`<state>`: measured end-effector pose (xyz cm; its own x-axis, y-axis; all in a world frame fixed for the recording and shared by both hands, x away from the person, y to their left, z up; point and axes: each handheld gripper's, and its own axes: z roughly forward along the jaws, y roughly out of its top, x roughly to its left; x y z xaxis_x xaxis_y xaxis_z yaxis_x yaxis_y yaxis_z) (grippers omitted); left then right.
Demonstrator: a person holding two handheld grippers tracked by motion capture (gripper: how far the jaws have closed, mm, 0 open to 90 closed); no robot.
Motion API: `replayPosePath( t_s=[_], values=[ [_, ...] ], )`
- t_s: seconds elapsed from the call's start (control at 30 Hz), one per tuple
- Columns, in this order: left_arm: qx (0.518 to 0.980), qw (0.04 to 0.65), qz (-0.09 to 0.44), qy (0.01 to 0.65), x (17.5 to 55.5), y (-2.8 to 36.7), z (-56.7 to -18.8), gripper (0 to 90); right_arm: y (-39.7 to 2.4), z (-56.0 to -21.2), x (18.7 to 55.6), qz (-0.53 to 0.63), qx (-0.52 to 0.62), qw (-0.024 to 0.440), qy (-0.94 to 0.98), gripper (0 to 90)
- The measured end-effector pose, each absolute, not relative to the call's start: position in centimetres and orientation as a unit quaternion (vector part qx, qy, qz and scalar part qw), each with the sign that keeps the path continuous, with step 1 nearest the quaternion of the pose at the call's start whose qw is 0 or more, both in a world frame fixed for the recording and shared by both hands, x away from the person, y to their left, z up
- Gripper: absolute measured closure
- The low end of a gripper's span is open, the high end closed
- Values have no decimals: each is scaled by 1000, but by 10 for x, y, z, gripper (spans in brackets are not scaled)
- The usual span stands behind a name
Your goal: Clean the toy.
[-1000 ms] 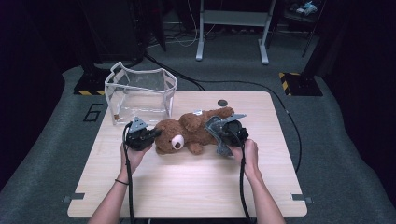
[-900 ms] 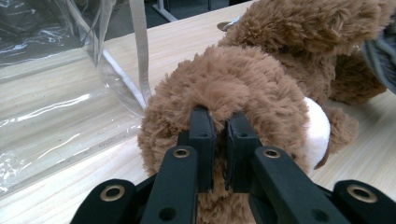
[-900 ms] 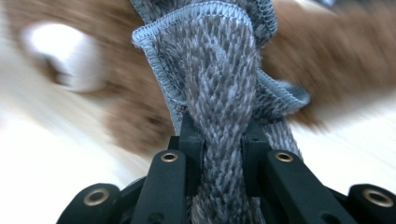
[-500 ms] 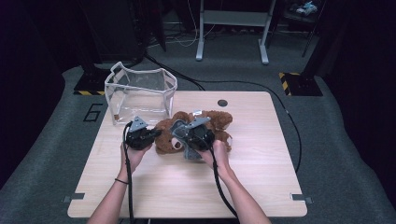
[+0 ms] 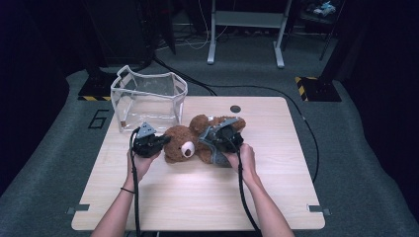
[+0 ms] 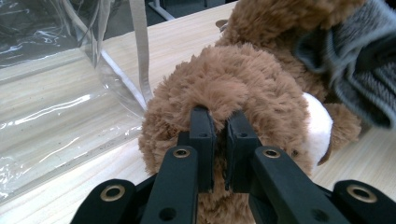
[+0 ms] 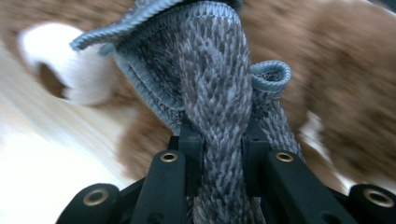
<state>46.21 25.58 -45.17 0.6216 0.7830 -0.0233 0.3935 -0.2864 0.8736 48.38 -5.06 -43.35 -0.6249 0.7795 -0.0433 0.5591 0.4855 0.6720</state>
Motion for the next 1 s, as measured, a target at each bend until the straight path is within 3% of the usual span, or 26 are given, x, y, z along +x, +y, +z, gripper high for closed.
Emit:
replayPosePath(
  t_s=[0.4, 0.73, 1.0],
  values=[
    [774, 460, 211, 381, 464, 257, -451, 836, -104, -448, 492, 277, 462, 188, 822, 760],
    [776, 457, 207, 382, 465, 257, -451, 835, -117, -445, 491, 258, 479, 220, 810, 760],
    [775, 456, 209, 384, 465, 257, -451, 835, -115, -440, 484, 289, 474, 197, 808, 760]
  ],
)
